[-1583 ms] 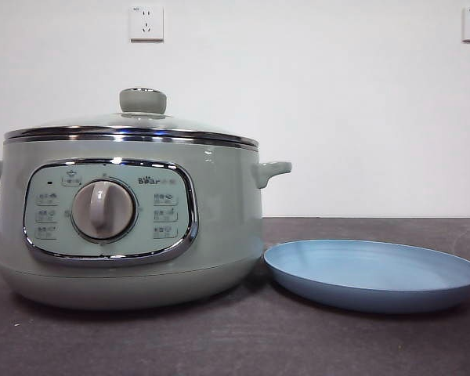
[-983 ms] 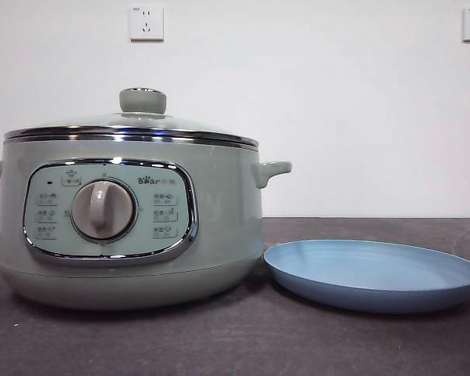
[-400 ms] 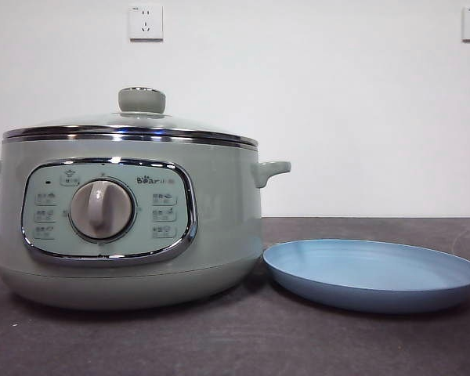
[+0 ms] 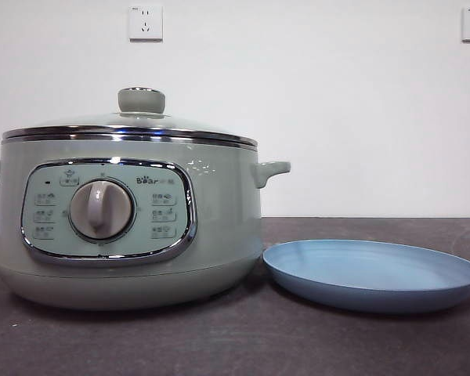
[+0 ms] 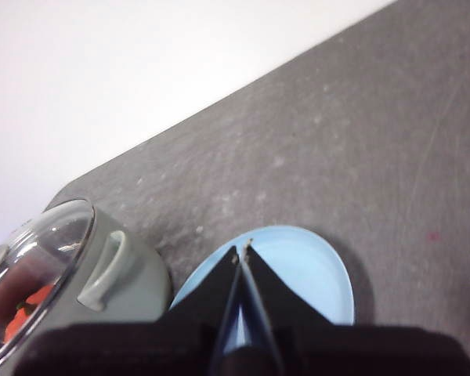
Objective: Take the pumpkin out from the steamer,put the pumpkin in the blue plate,close the lid
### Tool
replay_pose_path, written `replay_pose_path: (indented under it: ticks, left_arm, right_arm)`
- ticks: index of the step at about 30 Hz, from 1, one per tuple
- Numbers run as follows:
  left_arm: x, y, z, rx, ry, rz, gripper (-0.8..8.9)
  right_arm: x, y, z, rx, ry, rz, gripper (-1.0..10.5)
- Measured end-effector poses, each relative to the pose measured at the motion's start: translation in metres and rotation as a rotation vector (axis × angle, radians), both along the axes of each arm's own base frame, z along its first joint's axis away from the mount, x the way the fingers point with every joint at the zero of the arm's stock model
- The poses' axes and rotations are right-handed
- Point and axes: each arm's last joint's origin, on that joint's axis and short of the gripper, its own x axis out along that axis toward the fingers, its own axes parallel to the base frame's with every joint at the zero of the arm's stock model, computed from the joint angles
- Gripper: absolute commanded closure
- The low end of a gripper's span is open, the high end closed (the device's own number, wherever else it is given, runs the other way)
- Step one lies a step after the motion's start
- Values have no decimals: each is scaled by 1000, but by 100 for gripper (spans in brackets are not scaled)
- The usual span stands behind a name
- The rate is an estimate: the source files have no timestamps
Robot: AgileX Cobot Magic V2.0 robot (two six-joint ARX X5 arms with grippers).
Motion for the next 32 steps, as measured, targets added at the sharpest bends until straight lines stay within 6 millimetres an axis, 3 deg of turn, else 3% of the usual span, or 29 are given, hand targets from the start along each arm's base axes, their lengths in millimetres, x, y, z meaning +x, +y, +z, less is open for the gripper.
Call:
replay_pose_path:
  ticks: [9, 16, 21, 24, 27, 31, 32]
  left_arm:
    - [11, 0, 39, 32, 33, -23, 820]
    - [32, -2, 76, 123, 67, -125, 821]
    - [51, -3, 103, 184, 88, -210, 818]
    - [62, -4, 117, 204, 86, -253, 816]
    - [70, -6, 128, 211, 102, -283, 802]
    - [78, -12, 138, 213, 110, -322, 516]
    - [80, -14, 140, 214, 109, -334, 483]
  right_arm:
    - [21, 2, 54, -121, -33, 25, 962]
    - [37, 3, 88, -242, -22, 55, 962]
    - [48, 7, 107, -331, 12, 181, 961]
    - [54, 9, 114, -370, 32, 242, 890]
    - [59, 9, 119, -398, 32, 254, 736]
    - [61, 9, 122, -411, 25, 257, 612]
    - [61, 9, 122, -412, 25, 257, 575]
